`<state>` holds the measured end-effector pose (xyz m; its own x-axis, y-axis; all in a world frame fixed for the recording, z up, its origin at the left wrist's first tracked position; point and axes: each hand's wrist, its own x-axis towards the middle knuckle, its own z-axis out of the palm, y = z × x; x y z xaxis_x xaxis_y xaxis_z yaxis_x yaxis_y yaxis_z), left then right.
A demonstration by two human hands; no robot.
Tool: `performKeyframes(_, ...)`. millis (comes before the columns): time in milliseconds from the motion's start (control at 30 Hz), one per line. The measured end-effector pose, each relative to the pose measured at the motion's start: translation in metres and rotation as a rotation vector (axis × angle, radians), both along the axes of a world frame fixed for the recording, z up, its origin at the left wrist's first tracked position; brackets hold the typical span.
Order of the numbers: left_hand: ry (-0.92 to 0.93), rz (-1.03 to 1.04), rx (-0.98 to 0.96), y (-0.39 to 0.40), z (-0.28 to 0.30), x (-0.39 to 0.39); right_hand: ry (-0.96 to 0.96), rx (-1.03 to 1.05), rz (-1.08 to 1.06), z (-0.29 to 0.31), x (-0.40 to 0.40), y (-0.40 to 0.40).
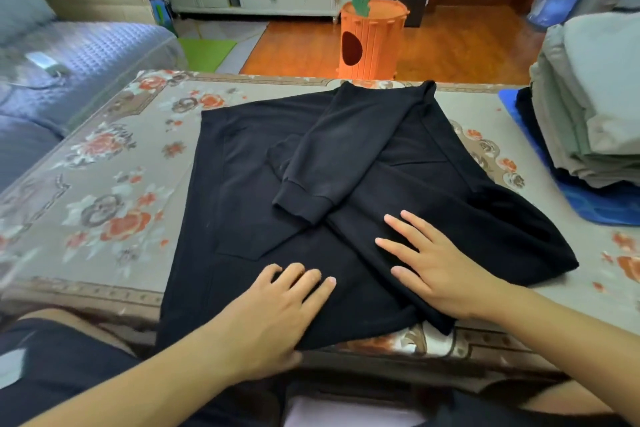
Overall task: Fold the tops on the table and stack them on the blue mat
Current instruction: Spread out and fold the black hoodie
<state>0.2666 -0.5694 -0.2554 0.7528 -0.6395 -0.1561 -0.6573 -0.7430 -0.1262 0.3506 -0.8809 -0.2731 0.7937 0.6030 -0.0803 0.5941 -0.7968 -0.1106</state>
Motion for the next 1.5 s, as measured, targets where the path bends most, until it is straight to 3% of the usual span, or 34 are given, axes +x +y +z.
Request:
performKeyframes(133, 0.112, -0.004, 0.016, 0.004, 0.023, 0.003, 0.185, -0.023, 0.058, 0.015, -0.012, -0.014)
performKeyframes(200, 0.214, 0.107, -0.014, 0.005, 0.036, 0.01, 0.229, -0.075, 0.11, 0.023, -0.019, -0.02)
performKeyframes(333, 0.273, 0.509, -0.26, 0.017, 0.05, 0.04, 0.163, -0.116, 0.152, 0.034, -0.028, -0.035)
performKeyframes(467, 0.316, 0.557, -0.448, 0.036, 0.048, 0.054, 0.046, -0.077, 0.046, 0.035, -0.021, -0.059)
performKeyframes(600, 0.195, 0.313, -0.084, 0.048, 0.031, 0.02, -0.096, -0.043, -0.04, 0.019, -0.011, -0.073)
performKeyframes(767, 0.014, 0.315, 0.131, 0.025, 0.015, -0.018, -0.23, -0.094, -0.067, 0.025, -0.007, -0.054)
performKeyframes(833, -0.031, 0.301, 0.12, 0.025, 0.028, -0.015, -0.153, -0.286, -0.064, 0.051, -0.009, -0.041)
performKeyframes(900, 0.056, 0.315, 0.117, 0.033, 0.046, -0.009, -0.035, -0.445, -0.019, 0.078, -0.016, -0.025)
performKeyframes(1067, 0.535, 0.412, 0.089, 0.048, 0.058, -0.001, 0.376, -0.462, -0.076, 0.103, -0.029, -0.007)
performKeyframes(1267, 0.7, 0.437, 0.073, 0.048, 0.091, 0.022, 0.523, -0.443, -0.124, 0.125, -0.009, -0.006)
performKeyframes(1400, 0.491, 0.582, -0.035, 0.062, 0.13, 0.084, 0.439, -0.252, -0.3, 0.153, 0.044, -0.013)
performKeyframes(1500, 0.287, 0.68, -0.077, 0.058, 0.113, 0.138, 0.103, -0.3, -0.432, 0.129, 0.085, -0.001)
